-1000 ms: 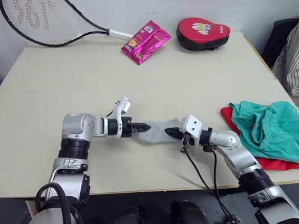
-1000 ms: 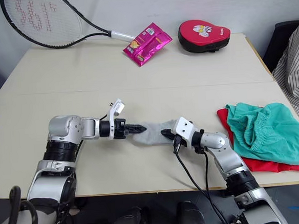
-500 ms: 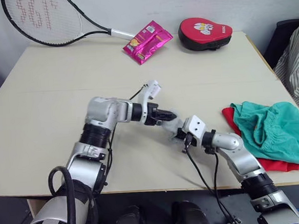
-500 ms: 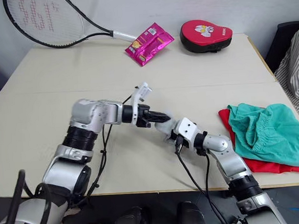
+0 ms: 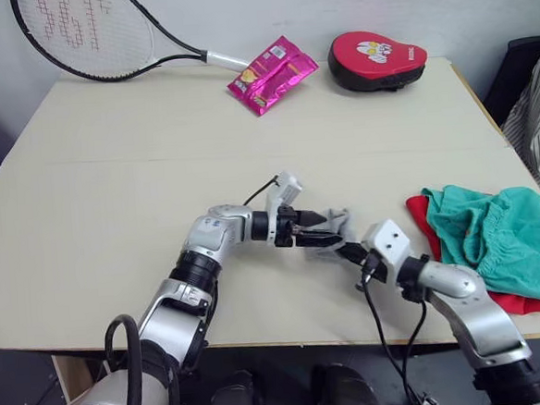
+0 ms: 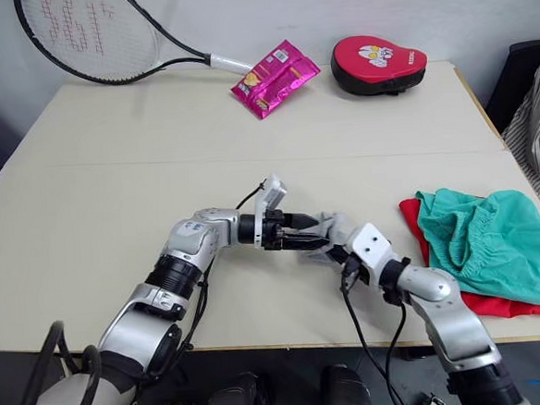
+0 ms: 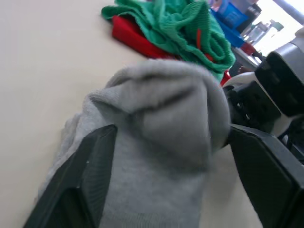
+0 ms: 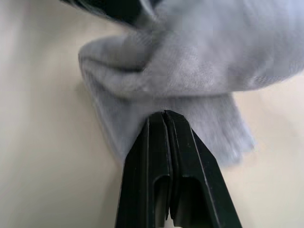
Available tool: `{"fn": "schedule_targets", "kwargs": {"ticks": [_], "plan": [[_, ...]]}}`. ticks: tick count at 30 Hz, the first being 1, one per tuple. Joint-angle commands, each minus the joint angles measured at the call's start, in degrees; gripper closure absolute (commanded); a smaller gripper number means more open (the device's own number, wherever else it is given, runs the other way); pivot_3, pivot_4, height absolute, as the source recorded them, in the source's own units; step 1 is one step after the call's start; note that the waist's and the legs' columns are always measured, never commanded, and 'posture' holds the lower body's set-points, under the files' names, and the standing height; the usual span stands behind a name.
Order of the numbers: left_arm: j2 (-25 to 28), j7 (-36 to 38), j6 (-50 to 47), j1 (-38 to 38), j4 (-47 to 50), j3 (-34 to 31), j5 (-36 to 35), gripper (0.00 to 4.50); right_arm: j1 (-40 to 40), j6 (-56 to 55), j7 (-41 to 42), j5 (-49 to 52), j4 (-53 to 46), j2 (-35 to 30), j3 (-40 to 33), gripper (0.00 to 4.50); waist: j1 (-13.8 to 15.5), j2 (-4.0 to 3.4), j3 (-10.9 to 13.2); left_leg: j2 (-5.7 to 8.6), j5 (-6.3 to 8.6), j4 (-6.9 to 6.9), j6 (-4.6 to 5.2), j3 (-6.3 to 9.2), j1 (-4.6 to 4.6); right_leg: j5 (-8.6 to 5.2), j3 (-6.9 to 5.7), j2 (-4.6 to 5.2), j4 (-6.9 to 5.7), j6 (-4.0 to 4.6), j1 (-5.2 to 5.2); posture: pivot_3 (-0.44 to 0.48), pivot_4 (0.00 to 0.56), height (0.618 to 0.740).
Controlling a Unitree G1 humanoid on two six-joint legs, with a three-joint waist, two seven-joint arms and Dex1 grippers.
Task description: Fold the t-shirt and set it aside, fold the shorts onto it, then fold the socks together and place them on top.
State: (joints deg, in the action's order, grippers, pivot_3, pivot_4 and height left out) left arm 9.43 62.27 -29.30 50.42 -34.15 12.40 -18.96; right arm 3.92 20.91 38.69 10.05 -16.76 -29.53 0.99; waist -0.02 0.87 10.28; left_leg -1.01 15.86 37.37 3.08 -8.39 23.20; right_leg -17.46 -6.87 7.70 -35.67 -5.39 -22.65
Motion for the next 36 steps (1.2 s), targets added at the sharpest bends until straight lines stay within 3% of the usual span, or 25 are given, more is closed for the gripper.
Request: {"fn": "schedule_targets", "kwargs": {"ticks": [1, 5, 8, 11, 16, 20, 23, 27, 36], "plan": [[0.65, 7.25, 11.30, -1.77, 2.59, -1.02, -0.15, 0.04, -2.83, 3.50, -0.36, 4.77, -7.41, -2.07, -7.06, 4.50, 0.06, 0.00, 0.00, 0.00, 0.01, -0.01, 0.02, 0.00, 0.01, 0.00, 0.00, 0.02, 0.01, 0.00, 0.00, 0.000, 0.150, 0.740], [1.17, 7.71, 19.47, -3.27, 3.08, -4.73, -0.81, 0.04, -5.20, 6.42, 0.74, 9.75, -11.79, -5.06, -14.58, 4.50, 0.11, 0.00, 0.00, 0.00, 0.06, -0.03, 0.10, 0.00, 0.02, 0.00, -0.01, 0.03, 0.06, 0.00, 0.00, 0.000, 0.150, 0.740], [3.16, 6.64, 23.68, -4.00, 2.60, -5.59, 1.32, 0.65, -3.57, 10.81, 1.48, 17.59, -15.04, -6.52, -20.36, 4.50, -0.03, 0.00, 0.00, 0.00, 0.08, -0.04, 0.14, 0.01, 0.01, 0.00, -0.03, 0.02, 0.04, 0.00, 0.00, 0.000, 0.150, 0.740], [3.85, 5.14, 29.17, -3.78, -0.10, -4.24, 5.05, 1.55, 0.88, 14.68, 0.88, 23.86, -16.84, -7.02, -21.13, 4.50, -0.12, -0.01, 0.00, -0.02, 0.08, -0.04, 0.15, 0.00, -0.01, 0.00, -0.03, 0.00, 0.03, 0.00, 0.01, 0.000, 0.150, 0.740], [1.07, 1.57, 33.30, -2.37, -4.33, -1.79, 10.01, 3.18, 9.88, 15.26, -1.24, 21.85, -13.68, -4.40, -10.98, 4.50, 0.21, 0.00, 0.00, -0.01, 0.12, 0.01, 0.22, 0.01, 0.03, 0.01, -0.07, 0.02, 0.04, 0.00, 0.01, 0.000, 0.150, 0.740], [-1.76, -0.87, 33.07, -1.75, -7.31, 0.87, 13.74, 4.48, 12.40, 5.30, -0.61, 11.13, -3.05, -1.58, 0.11, 4.50, 0.30, 0.00, 0.00, 0.07, 0.19, 0.08, 0.34, 0.01, 0.10, 0.01, -0.14, 0.05, 0.06, -0.01, 0.01, 0.000, 0.150, 0.740], [-2.80, -2.91, 31.90, -1.55, -8.49, 2.52, 16.58, 4.48, 12.35, -0.92, -0.46, 6.97, 4.62, 0.64, 3.32, 4.50, 0.10, 0.00, 0.01, 0.12, 0.23, 0.20, 0.45, -0.05, 0.18, 0.06, -0.16, 0.02, 0.01, -0.10, 0.01, 0.000, 0.150, 0.740], [-3.70, -7.37, 29.83, -2.69, -8.68, 3.18, 18.99, 4.48, 12.36, -6.06, -2.01, 5.86, 13.65, 4.73, 2.01, 4.50, -0.10, 0.00, 0.00, 0.10, 0.25, 0.36, 0.52, -0.07, 0.18, 0.11, -0.36, 0.00, 0.00, -0.19, 0.08, 0.000, 0.150, 0.740], [-2.99, -8.88, 25.97, -5.35, -6.17, 3.97, 19.81, 4.48, 8.00, -8.60, -3.96, 7.36, 18.89, 4.59, -5.48, 4.50, 0.10, -0.02, -0.01, 0.08, 0.30, 0.46, 0.50, 0.07, 0.06, 0.11, -0.16, 0.21, 0.01, -0.19, 0.22, 0.000, 0.150, 0.740]]}}
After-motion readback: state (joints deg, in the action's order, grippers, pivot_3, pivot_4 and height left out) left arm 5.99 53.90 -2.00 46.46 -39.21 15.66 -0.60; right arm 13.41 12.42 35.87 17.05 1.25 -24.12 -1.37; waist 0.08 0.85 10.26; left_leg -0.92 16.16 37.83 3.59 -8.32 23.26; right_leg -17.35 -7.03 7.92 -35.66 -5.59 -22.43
